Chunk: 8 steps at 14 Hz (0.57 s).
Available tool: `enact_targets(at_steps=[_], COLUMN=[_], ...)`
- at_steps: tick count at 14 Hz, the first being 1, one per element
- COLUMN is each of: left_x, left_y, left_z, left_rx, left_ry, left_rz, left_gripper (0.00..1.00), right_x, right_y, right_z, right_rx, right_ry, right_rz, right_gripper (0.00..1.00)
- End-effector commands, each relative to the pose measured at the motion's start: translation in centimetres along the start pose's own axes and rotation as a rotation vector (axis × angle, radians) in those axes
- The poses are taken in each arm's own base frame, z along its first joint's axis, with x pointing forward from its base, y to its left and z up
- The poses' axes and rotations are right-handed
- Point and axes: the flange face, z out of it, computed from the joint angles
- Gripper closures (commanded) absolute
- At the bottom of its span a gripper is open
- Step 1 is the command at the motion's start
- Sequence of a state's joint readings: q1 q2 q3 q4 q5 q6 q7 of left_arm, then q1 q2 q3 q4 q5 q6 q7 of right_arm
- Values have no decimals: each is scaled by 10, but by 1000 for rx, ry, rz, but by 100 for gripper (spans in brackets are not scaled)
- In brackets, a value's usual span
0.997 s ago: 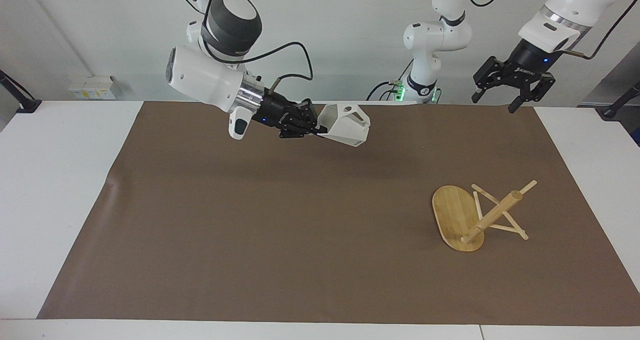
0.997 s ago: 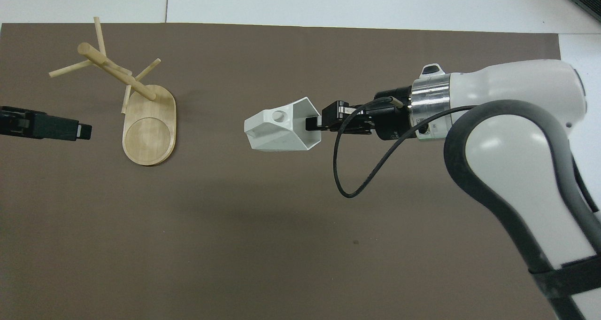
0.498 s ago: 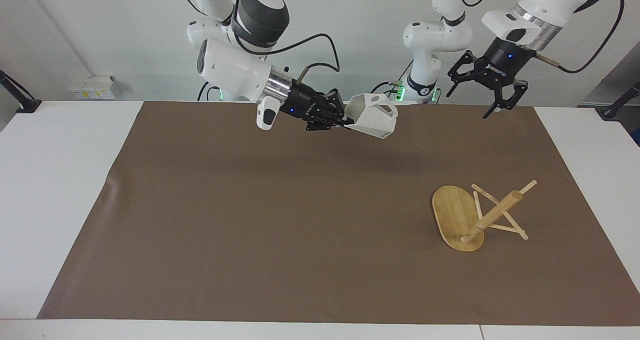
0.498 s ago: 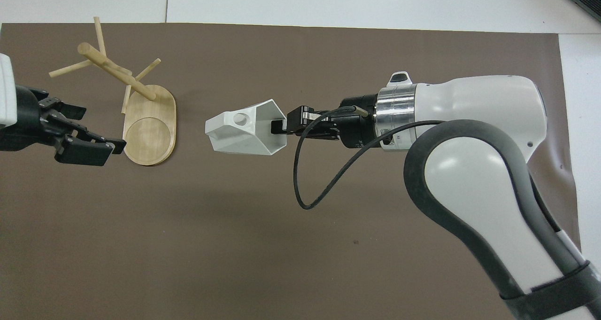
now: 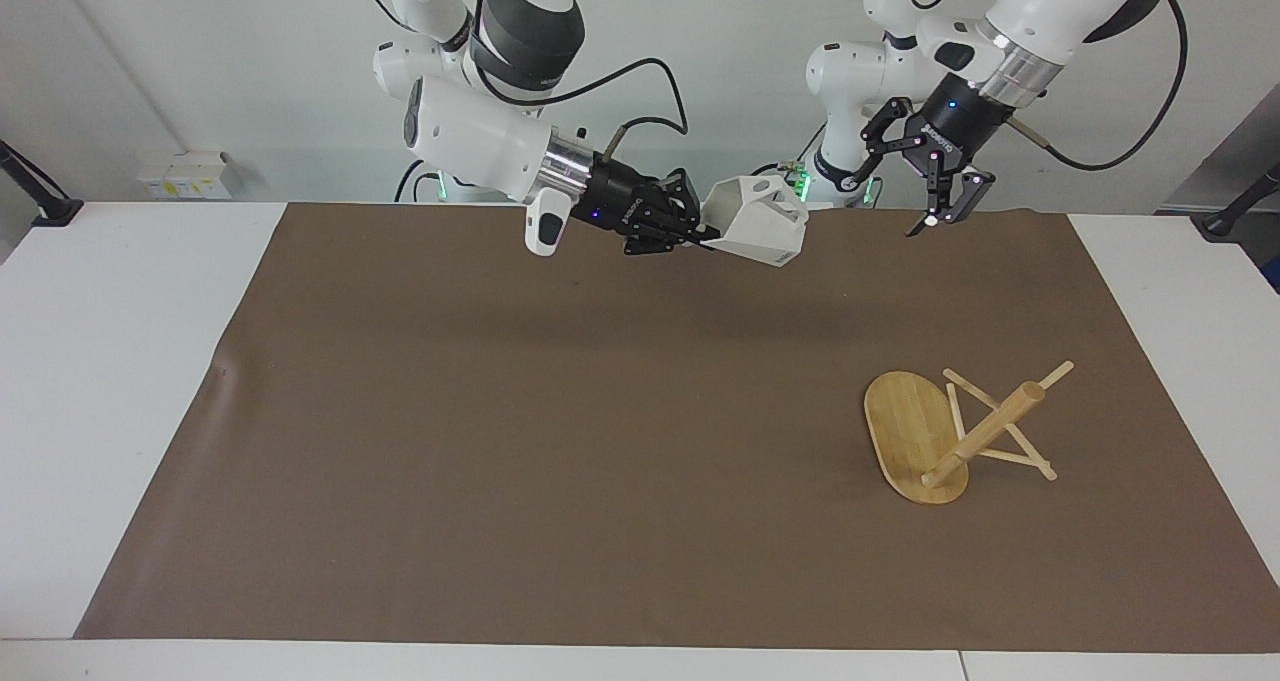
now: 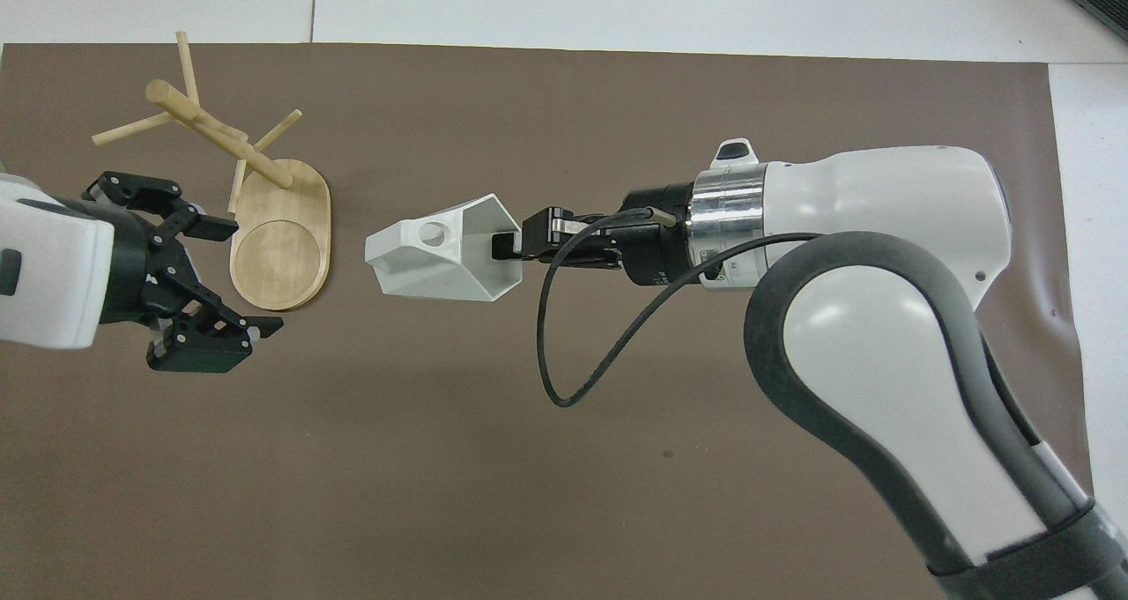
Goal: Hang cup on rack
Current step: 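Hold the cup with the right gripper while the left gripper reaches it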
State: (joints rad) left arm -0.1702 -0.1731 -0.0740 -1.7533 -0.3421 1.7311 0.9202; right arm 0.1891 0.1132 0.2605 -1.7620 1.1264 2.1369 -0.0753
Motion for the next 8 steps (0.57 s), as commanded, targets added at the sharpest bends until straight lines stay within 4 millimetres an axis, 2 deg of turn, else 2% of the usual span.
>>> enact_targets(at_steps=[1, 4, 8], left_x=[4, 6, -2], left_y=[24, 33, 37], left_z=[13, 21, 36], left_rx=[7, 11, 13], left_ry=[33, 56, 137], left_rz=[74, 112, 136], left_gripper=[0, 0, 0], right_x=[-9, -15, -16], right_y=[-11, -14, -15], right_z=[5, 13, 14], right_rx=[21, 18, 13], right_ry=[-12, -34, -36], right_rz=[-33, -45, -47], right_gripper=[100, 100, 100])
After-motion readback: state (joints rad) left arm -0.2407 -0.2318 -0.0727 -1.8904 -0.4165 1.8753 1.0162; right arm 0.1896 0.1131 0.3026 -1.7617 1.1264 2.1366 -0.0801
